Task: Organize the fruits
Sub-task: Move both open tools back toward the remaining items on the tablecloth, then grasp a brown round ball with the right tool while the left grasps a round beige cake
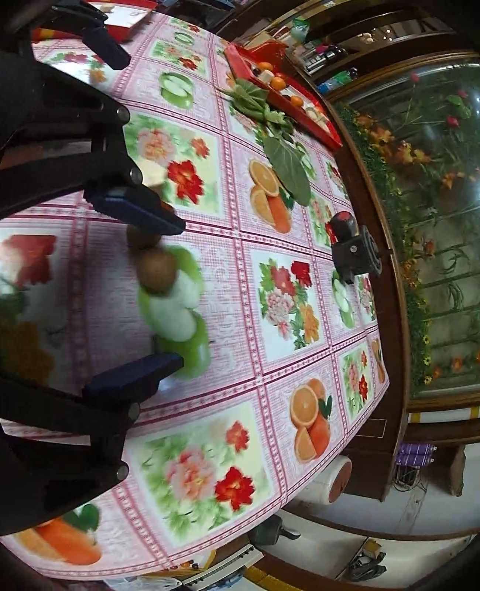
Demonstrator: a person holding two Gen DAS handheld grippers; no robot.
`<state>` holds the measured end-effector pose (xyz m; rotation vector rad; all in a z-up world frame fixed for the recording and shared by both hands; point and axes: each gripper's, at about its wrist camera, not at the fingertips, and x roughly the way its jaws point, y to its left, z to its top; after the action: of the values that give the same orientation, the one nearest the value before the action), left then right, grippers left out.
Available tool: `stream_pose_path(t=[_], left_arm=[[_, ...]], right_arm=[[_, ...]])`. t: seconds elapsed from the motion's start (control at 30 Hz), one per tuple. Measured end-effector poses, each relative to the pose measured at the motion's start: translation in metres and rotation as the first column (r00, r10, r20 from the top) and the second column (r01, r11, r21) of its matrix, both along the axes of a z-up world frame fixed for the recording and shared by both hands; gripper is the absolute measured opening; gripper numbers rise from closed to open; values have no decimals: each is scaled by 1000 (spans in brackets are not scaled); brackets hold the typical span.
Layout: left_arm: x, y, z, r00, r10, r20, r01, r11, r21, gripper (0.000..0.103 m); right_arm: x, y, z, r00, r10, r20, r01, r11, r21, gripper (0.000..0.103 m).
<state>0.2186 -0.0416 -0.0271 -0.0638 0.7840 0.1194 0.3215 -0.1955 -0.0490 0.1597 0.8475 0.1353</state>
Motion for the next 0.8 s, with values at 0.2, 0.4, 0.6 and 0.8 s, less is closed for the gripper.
stream_pose_path(t=[0.2, 0.4, 0.6, 0.8], left_arm=[[21, -17, -7, 999, -38, -11, 38, 999, -1, 78], [44, -29, -11, 997, -63, -55, 62, 998, -9, 74], [51, -39, -14, 994, -76, -82, 80, 996, 48, 27], [29, -25, -13, 994, -67, -91, 71, 996, 48, 27]], right_arm=[[-6, 2, -8, 999, 27, -18, -29, 996, -88, 26], [-15, -18, -8, 1000, 4, -8, -4, 1000, -3, 26], [-17, -22, -7, 1000, 9, -5, -8, 999, 34, 26], [-31, -17, -6, 999, 32, -9, -31, 999, 14, 26]])
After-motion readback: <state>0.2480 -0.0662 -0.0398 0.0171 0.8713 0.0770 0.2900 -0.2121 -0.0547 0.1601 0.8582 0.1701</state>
